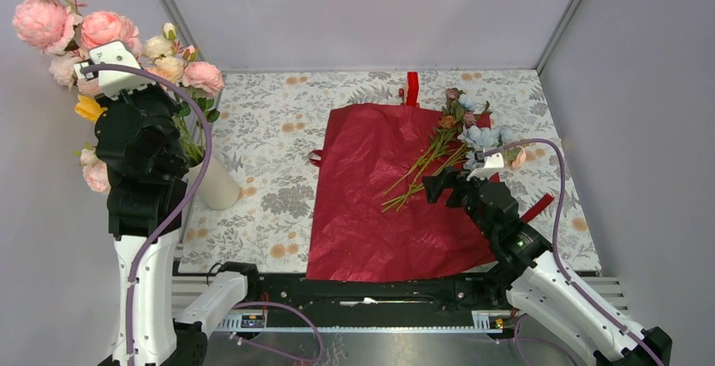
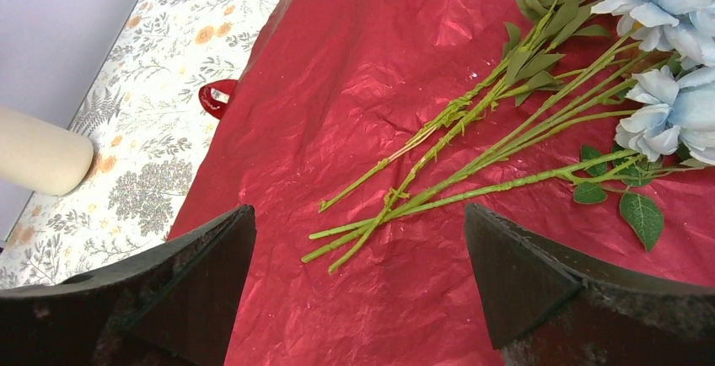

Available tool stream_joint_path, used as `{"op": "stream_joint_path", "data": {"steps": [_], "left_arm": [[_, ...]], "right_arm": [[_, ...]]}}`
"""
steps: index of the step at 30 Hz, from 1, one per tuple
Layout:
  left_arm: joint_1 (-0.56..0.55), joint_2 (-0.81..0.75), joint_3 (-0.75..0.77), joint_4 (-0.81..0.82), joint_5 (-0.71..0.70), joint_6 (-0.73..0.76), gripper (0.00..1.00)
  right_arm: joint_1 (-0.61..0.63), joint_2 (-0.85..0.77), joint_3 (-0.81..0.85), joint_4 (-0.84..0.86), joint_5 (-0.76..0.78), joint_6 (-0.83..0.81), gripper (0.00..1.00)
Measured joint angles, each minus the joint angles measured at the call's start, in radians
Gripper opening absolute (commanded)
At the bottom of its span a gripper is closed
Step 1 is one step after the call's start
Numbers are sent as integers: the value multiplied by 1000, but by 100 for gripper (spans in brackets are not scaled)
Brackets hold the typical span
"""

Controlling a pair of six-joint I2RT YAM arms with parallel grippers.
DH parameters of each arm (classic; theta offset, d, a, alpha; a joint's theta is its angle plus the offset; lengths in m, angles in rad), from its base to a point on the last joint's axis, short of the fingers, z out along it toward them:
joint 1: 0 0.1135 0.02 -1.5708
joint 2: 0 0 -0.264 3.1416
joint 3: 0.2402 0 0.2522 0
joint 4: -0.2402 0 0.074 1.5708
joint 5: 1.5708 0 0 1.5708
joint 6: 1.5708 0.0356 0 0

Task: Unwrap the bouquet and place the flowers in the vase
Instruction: Insert the fake flower into the vase.

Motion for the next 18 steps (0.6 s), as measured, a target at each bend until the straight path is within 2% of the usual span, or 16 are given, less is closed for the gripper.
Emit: {"op": "stream_joint_path", "data": {"steps": [7, 18], "left_arm": [[0, -3, 6, 18, -8, -3, 0], [8, -3, -220, 158, -20, 0, 0]], "right_arm": [[-1, 0, -10, 2, -2, 9, 100], [-4, -20, -60, 1, -38, 27, 100]]}}
